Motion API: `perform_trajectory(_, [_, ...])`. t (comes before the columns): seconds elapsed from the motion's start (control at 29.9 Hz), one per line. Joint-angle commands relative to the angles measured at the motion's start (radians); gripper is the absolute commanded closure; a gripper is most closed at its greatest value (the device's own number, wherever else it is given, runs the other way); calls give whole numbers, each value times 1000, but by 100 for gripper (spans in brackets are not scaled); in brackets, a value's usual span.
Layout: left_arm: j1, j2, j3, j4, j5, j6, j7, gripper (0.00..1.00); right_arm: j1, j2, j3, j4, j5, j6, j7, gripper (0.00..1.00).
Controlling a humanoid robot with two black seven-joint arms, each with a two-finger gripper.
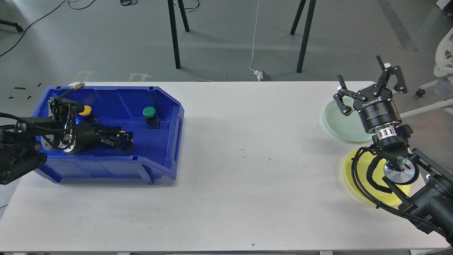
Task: Pass button and place on color plate
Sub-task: 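Hold the yellow button in the left gripper and lift it from the bin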
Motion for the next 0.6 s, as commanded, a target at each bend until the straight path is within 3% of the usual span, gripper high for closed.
perform_trajectory(0.0, [0, 0, 0, 0, 0, 2, 0, 54, -4, 0, 0, -1, 0, 0, 0, 0])
perform_trajectory(0.57, [-17, 3, -3, -9, 0, -2, 0, 58, -5, 2, 12, 0, 0, 0, 0, 0])
